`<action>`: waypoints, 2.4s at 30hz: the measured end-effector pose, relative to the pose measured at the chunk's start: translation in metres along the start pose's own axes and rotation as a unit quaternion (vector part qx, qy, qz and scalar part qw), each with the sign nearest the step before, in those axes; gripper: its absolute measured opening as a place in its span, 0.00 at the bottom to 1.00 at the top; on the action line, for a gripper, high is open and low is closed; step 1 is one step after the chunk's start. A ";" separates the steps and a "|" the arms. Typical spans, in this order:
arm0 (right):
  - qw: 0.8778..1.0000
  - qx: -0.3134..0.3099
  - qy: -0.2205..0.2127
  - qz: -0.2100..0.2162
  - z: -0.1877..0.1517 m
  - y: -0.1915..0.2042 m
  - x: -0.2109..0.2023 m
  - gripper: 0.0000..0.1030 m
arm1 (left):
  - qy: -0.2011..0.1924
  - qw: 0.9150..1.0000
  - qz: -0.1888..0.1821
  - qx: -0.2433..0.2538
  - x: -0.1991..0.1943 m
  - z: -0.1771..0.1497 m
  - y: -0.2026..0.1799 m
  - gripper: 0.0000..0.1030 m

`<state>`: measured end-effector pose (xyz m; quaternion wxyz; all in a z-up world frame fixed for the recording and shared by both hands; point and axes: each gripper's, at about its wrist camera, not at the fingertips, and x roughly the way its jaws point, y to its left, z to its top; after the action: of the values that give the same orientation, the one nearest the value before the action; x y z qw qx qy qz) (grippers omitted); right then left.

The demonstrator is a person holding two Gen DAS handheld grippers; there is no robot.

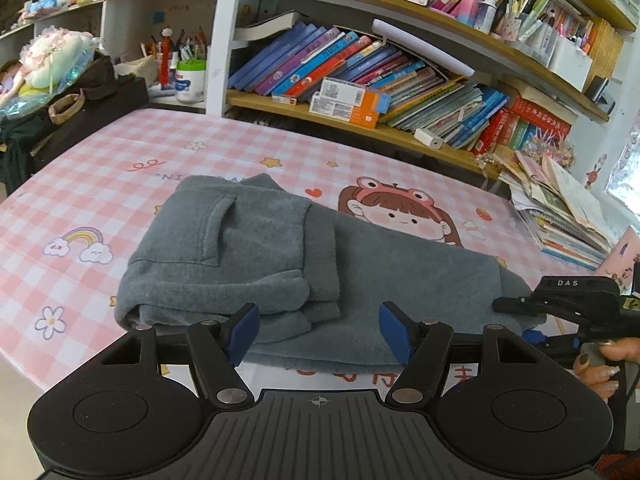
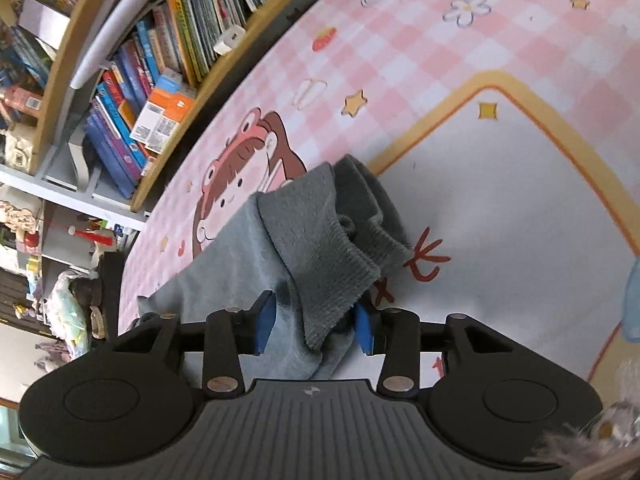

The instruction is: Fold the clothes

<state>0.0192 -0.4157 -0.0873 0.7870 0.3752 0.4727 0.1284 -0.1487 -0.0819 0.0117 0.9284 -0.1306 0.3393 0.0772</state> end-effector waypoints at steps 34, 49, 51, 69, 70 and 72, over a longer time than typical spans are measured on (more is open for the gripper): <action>0.998 -0.029 -0.060 -0.017 -0.010 0.014 -0.031 0.18 | -0.021 0.999 -0.023 -0.022 0.006 0.010 0.031 0.65; 0.968 -0.178 -0.180 0.002 -0.082 0.147 -0.047 0.18 | -0.044 0.996 -0.078 -0.008 0.004 0.044 0.117 0.65; 0.960 -0.207 -0.187 0.010 -0.096 0.169 -0.043 0.18 | -0.049 0.995 -0.081 -0.009 0.002 0.048 0.132 0.65; 0.851 -0.517 -0.087 0.030 -0.244 0.304 0.040 0.19 | -0.066 0.993 -0.087 -0.042 -0.014 0.061 0.242 0.68; 0.850 -0.522 -0.071 0.027 -0.249 0.304 0.047 0.19 | -0.065 0.993 -0.091 -0.042 -0.013 0.061 0.243 0.69; 0.853 -0.521 -0.017 0.018 -0.256 0.300 0.066 0.32 | -0.064 0.992 -0.098 -0.042 -0.012 0.060 0.245 0.70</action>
<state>-0.1155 -0.0534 0.0141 0.8726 -0.0798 0.3161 0.3636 -0.1779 0.1691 0.0175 0.9448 -0.1971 0.2614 0.0083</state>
